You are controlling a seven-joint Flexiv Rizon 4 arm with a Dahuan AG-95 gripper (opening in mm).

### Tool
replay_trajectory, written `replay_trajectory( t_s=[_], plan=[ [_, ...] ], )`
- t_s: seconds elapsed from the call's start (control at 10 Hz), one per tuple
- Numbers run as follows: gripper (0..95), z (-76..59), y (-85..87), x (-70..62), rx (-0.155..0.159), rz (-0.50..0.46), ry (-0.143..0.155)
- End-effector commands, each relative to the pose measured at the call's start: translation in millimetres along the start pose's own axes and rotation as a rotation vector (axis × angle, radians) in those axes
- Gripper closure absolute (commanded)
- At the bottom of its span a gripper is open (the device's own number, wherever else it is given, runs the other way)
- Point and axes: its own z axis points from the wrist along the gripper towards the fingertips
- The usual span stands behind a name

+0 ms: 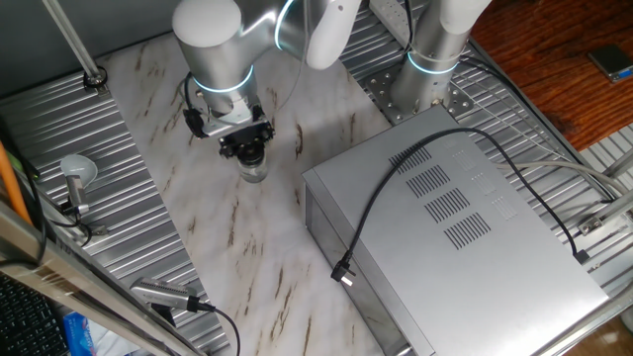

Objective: Unscrew the lid from the jar

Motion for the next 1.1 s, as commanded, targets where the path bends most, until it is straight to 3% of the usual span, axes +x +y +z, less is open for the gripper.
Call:
replay_trajectory(
  t_s=[0.1,0.6,1.1],
  plan=[
    [38.0,0.3,-0.1,-0.6,0.000,-0.060,0.000],
    [38.0,0.2,-0.2,-0.9,0.003,-0.153,0.008],
    [38.0,-0.3,-0.3,-1.0,0.020,-0.252,0.033]
  ],
)
